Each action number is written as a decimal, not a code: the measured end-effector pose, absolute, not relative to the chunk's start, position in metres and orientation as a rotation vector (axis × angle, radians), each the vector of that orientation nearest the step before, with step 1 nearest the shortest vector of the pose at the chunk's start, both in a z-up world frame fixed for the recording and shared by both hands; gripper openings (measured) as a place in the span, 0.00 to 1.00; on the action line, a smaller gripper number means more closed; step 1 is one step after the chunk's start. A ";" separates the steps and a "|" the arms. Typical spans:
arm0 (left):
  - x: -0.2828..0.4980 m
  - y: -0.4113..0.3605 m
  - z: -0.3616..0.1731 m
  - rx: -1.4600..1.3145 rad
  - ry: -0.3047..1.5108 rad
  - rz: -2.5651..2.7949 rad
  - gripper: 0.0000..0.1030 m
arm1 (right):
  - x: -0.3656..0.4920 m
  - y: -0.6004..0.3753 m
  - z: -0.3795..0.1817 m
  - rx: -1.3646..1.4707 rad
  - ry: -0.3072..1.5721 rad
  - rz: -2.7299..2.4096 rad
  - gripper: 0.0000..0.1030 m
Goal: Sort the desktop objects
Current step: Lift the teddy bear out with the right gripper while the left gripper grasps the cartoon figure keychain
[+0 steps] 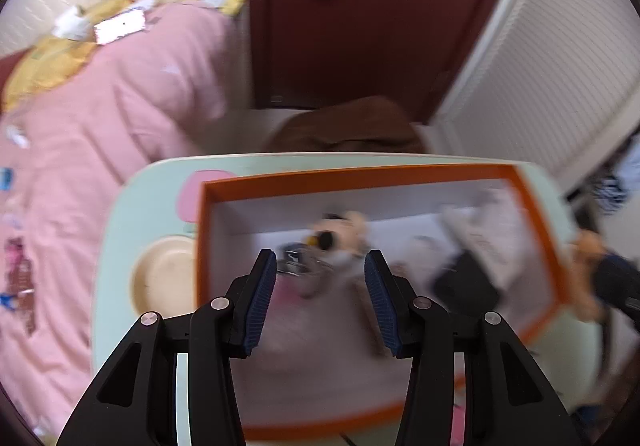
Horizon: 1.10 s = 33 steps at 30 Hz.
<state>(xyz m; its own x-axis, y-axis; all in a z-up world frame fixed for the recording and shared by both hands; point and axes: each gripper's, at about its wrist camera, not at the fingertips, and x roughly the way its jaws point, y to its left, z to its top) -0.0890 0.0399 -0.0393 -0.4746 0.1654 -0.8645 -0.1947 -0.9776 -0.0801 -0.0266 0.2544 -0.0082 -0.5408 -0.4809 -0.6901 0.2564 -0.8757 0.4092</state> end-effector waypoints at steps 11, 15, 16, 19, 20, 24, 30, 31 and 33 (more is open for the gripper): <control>-0.080 0.073 -0.058 -1.594 0.442 2.499 0.48 | -0.020 0.272 -0.020 1.164 -0.435 -2.353 0.43; -0.082 0.071 -0.056 -1.588 0.442 2.477 0.43 | -0.021 0.275 -0.023 1.159 -0.461 -2.347 0.43; -0.083 0.069 -0.057 -1.590 0.468 2.497 0.38 | -0.021 0.274 -0.023 1.158 -0.463 -2.347 0.43; -0.088 0.057 -0.053 -1.586 0.407 2.511 0.16 | -0.020 0.274 -0.024 1.155 -0.466 -2.350 0.43; -0.090 0.052 -0.051 -1.583 0.363 2.507 0.16 | -0.020 0.273 -0.023 1.153 -0.468 -2.349 0.43; -0.094 0.032 -0.040 -1.565 0.148 2.470 0.16 | -0.018 0.272 -0.022 1.152 -0.459 -2.354 0.43; -0.097 0.030 -0.034 -1.529 0.025 2.447 0.16 | -0.016 0.270 -0.019 1.146 -0.446 -2.363 0.43; -0.100 0.032 -0.035 -1.529 0.017 2.437 0.16 | -0.015 0.269 -0.019 1.144 -0.448 -2.362 0.43; -0.104 0.037 -0.037 -1.530 -0.001 2.415 0.21 | -0.015 0.267 -0.018 1.142 -0.446 -2.362 0.44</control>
